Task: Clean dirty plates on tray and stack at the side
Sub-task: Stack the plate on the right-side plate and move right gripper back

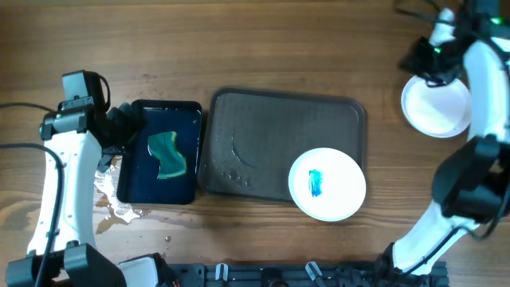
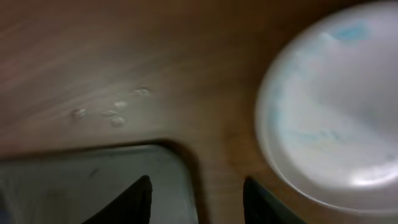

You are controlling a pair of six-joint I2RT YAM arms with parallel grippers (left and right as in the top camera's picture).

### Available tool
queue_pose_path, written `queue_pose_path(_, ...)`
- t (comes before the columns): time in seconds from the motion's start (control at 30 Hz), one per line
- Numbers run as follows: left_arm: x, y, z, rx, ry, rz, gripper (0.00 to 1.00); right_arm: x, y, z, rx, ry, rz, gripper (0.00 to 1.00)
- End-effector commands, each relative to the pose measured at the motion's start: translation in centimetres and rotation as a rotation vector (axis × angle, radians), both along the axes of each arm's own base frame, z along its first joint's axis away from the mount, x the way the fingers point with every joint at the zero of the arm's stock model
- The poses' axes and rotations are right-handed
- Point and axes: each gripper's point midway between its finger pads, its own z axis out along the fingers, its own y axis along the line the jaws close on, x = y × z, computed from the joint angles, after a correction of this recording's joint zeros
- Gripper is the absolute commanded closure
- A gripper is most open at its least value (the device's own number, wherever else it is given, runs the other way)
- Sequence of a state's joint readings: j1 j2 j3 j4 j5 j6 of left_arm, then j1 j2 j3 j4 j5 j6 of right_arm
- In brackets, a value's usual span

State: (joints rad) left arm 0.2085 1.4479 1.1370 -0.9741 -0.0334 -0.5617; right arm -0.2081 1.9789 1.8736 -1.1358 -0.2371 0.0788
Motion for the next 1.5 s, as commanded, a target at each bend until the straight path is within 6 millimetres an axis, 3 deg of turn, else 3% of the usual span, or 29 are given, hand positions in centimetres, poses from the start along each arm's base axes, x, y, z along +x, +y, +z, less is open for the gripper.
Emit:
queue_pose_path(0.0,1.3,-1.7,-0.1,0.046,-0.019,-0.236,0.00,-0.4,7.8,8.2,-0.115,-0.254,0.398,0.24)
queue_pose_path(0.03,2.0,-2.3,0.1,0.060,-0.043,-0.279,0.00,-1.0,9.7,9.8,-0.161,-0.299,0.467,0.01)
queue_pose_path(0.2,3.9,-6.3,2.2,0.103,-0.148,-0.458,0.00,-4.2,14.6,15.7,-0.266,-0.458,0.599,0.01)
queue_pose_path(0.3,3.9,-8.3,5.7,0.130,-0.253,-0.532,0.00,-7.2,16.1,20.0,-0.276,-0.577,0.636,0.00)
queue_pose_path(0.37,2.9,-9.4,9.1,0.168,-0.341,-0.587,0.00,-9.6,16.1,22.5,-0.302,-0.642,0.653,0.00)
queue_pose_path(0.43,0.8,-9.6,12.4,0.213,-0.425,-0.594,0.00,-11.9,15.6,23.7,-0.320,-0.665,0.673,0.00)
queue_pose_path(0.6,-5.4,-9.1,18.4,0.249,-0.629,-0.580,0.00,-15.7,14.0,24.2,-0.354,-0.635,0.659,0.00)
queue_pose_path(0.7,-7.3,-7.8,18.8,0.299,-0.629,-0.536,0.00,-15.6,13.8,23.8,-0.348,-0.614,0.637,0.00)
queue_pose_path(0.77,-6.6,-6.9,16.5,0.317,-0.502,-0.504,0.00,-14.6,13.1,22.8,-0.324,-0.552,0.519,0.00)
queue_pose_path(0.8,-5.3,-7.1,15.0,0.292,-0.439,-0.490,0.00,-13.9,13.1,21.3,-0.294,-0.483,0.477,0.00)
queue_pose_path(0.9,-1.9,-8.3,9.3,0.222,-0.223,-0.539,0.00,-12.5,13.3,15.1,-0.234,-0.209,0.377,0.00)
queue_pose_path(0.97,-0.8,-9.7,5.3,0.139,-0.091,-0.579,0.01,-11.4,13.4,11.3,-0.218,-0.055,0.318,0.00)
queue_pose_path(1.03,-0.4,-10.3,1.4,0.079,0.044,-0.575,0.05,-11.5,14.9,7.1,-0.144,0.121,0.347,0.00)
queue_pose_path(1.1,-0.3,-10.3,-0.2,0.067,0.099,-0.570,0.05,-12.1,15.5,3.8,-0.103,0.246,0.355,0.00)
queue_pose_path(1.17,-0.2,-10.3,-0.8,0.064,0.119,-0.570,0.07,-13.4,15.0,-0.7,-0.110,0.364,0.304,0.00)
queue_pose_path(1.27,-0.4,-10.2,-1.6,0.052,0.129,-0.578,0.12,-16.2,14.4,-5.9,-0.116,0.487,0.275,0.00)
queue_pose_path(1.33,-0.7,-9.4,-2.7,0.047,0.142,-0.553,0.20,-17.5,14.1,-7.8,-0.121,0.531,0.275,0.00)
queue_pose_path(1.47,-1.2,-7.5,-5.4,-0.013,0.145,-0.470,0.22,-19.1,14.0,-9.5,-0.110,0.575,0.279,0.00)
